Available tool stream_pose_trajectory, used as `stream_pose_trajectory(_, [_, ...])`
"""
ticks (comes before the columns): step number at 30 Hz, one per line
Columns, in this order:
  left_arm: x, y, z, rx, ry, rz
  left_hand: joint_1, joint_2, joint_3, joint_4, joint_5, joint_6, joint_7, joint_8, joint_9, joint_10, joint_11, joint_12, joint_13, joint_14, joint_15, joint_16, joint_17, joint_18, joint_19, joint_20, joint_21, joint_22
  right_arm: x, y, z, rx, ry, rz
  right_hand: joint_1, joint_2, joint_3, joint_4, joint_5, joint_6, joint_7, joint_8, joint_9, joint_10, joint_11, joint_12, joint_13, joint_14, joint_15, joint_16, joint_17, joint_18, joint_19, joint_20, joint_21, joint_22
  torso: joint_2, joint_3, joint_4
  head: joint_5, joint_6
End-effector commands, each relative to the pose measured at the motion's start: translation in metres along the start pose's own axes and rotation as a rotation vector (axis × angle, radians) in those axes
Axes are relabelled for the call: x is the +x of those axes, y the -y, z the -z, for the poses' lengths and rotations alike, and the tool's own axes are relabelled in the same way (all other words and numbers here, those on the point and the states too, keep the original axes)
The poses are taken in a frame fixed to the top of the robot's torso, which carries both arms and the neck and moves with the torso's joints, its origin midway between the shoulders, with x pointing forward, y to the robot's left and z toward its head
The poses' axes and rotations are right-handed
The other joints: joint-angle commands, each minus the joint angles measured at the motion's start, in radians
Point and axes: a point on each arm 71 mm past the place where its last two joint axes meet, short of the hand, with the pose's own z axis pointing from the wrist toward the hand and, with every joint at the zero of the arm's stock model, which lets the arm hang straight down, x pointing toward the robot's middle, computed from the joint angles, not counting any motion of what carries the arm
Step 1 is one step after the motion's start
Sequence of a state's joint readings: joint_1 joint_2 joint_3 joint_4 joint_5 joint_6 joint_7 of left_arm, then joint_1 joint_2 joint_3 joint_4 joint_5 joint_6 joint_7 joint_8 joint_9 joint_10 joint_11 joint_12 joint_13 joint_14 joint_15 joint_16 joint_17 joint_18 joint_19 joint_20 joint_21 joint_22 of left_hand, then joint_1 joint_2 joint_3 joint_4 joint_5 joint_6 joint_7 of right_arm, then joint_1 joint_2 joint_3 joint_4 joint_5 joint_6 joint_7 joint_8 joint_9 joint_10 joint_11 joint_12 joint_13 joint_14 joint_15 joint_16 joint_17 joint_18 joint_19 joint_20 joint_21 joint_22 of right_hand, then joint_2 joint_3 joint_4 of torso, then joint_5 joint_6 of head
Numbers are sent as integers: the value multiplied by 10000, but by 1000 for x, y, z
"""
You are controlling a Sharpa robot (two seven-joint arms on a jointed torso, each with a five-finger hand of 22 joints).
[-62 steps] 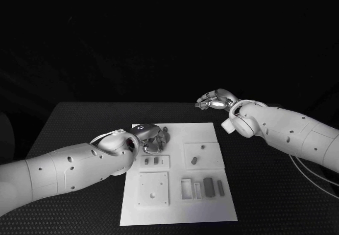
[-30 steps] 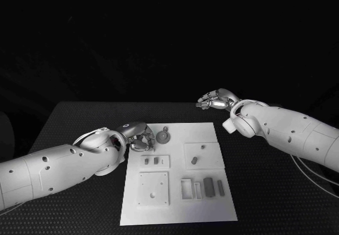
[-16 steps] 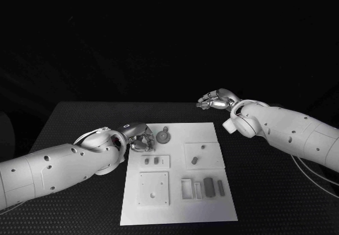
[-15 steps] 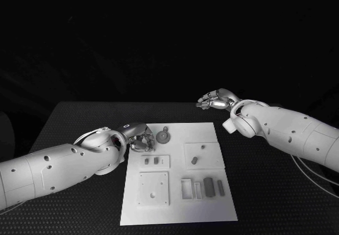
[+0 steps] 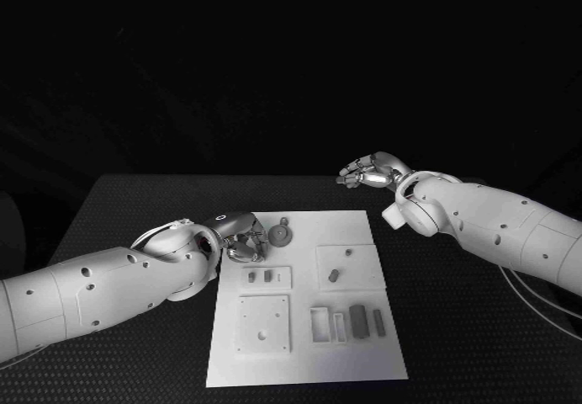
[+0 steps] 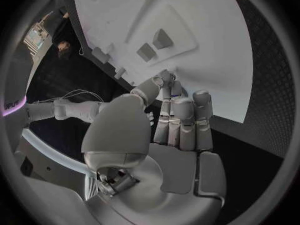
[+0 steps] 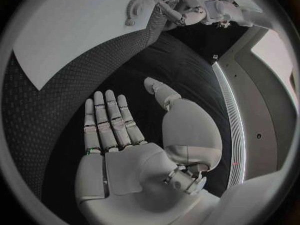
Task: Assemble the parts on the task board
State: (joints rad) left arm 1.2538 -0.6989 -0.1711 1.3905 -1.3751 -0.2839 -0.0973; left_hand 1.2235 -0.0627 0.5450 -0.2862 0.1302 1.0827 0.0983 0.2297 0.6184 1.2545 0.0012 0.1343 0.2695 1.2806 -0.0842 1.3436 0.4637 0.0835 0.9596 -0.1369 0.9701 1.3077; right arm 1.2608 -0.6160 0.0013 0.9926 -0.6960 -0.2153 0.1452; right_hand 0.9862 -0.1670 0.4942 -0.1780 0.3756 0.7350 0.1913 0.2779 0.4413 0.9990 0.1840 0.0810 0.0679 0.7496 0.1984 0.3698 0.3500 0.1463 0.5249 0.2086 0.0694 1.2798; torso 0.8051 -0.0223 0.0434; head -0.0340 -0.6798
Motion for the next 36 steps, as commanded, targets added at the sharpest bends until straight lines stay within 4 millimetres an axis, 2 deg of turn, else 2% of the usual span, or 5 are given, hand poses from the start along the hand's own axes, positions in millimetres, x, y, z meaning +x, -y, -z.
stream_pose_trajectory(1, [3,3,-1,99,-177,-62,-2,93,54,-11,18,61,-9,59,7,997,160,31,75,-54,-115,14,-11,91,32,-455,9,115,1,-1,0,-122,-98,-10,-33,71,-17,26,68,-59,192,70,-17,77,-5,-68,15,-30,32,-60,-13,-149,-59,-22,-49,9,0,-3,4,-11,-4])
stream_pose_trajectory(17, [6,2,-1,-15,-523,-316,34,113,82,-29,10,46,-8,49,6,991,163,-1,75,-56,-113,8,-17,86,24,-468,4,109,0,-1,0,-113,-82,-6,-31,71,-16,25,68,-60,193,73,-19,77,-5,-69,15,-30,32,-60,-13,-150,-59,-22,-49,10,-3,-12,7,-19,-32])
stream_pose_trajectory(22, [5,0,-3,-66,-397,-410,43,119,88,-29,4,42,-7,46,6,990,165,-9,76,-57,-111,7,-18,84,23,-471,2,107,1,-1,0,-128,-102,-12,-32,70,-16,25,68,-60,193,74,-20,77,-5,-69,15,-31,32,-60,-13,-150,-59,-22,-49,10,3,0,-5,-8,-32])
stream_pose_trajectory(36, [9,0,-5,-63,-455,-582,68,128,102,-32,5,44,-9,47,9,1000,165,-19,80,-55,-111,7,-20,81,26,-477,2,104,2,-2,0,-147,-126,-20,-33,70,-17,26,67,-61,193,77,-23,77,-5,-70,14,-31,32,-60,-13,-151,-58,-22,-49,11,-1,-3,-1,-37,-32])
